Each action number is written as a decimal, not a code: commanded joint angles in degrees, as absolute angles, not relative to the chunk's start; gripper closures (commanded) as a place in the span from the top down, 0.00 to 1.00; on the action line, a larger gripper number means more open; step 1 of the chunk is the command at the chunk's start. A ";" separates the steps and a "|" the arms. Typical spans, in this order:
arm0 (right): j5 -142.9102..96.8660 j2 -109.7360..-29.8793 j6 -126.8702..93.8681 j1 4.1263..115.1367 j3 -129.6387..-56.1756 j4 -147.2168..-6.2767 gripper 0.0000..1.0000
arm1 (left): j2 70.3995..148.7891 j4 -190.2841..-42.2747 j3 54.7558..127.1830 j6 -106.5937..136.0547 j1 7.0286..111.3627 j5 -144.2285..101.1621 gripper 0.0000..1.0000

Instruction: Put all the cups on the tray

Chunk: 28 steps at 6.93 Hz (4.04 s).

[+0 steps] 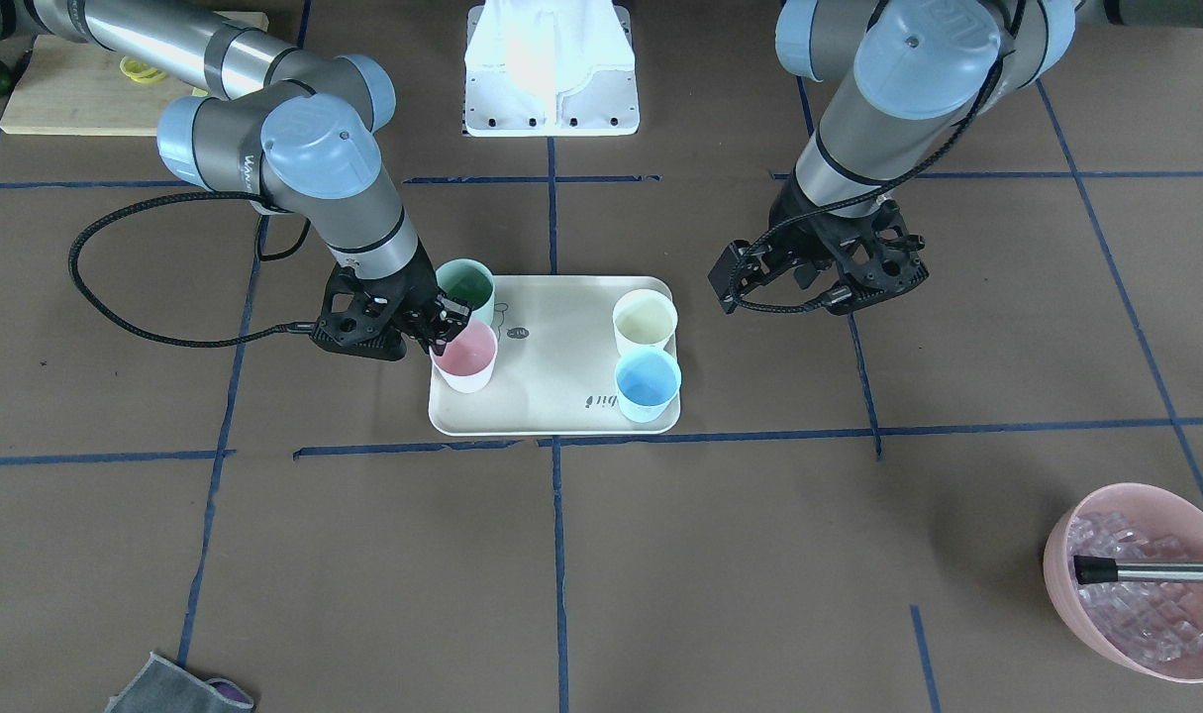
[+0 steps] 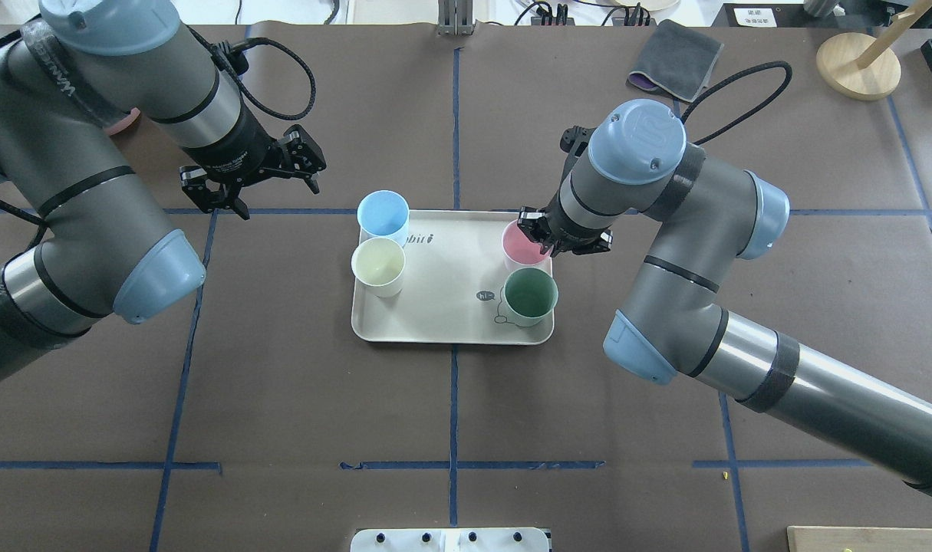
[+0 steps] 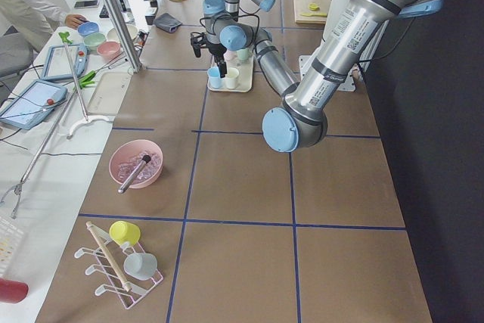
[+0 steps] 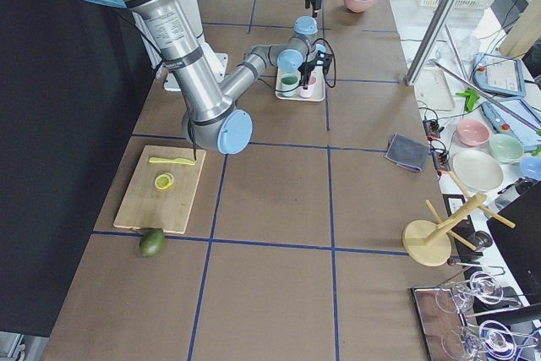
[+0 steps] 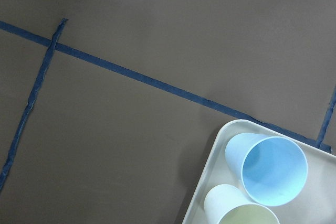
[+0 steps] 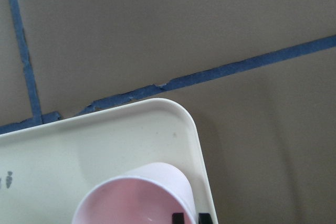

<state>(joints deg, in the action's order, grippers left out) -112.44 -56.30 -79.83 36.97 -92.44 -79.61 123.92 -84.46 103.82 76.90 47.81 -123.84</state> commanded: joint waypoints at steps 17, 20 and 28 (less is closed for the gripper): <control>-130.87 -92.63 0.26 82.18 -105.29 -92.55 1.00 | 89.14 -78.13 97.83 -4.93 87.98 -130.26 1.00; -131.31 -93.68 0.00 85.49 -104.77 -92.46 1.00 | 89.47 -79.71 95.36 -5.10 88.41 -131.22 1.00; -132.10 -95.19 0.26 86.66 -104.77 -92.28 1.00 | 89.30 -79.72 96.24 -5.27 87.89 -130.43 1.00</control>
<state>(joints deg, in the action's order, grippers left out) -132.14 -95.14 0.26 86.73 -104.80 -92.24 89.16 -79.69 96.18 -5.25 87.94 -130.50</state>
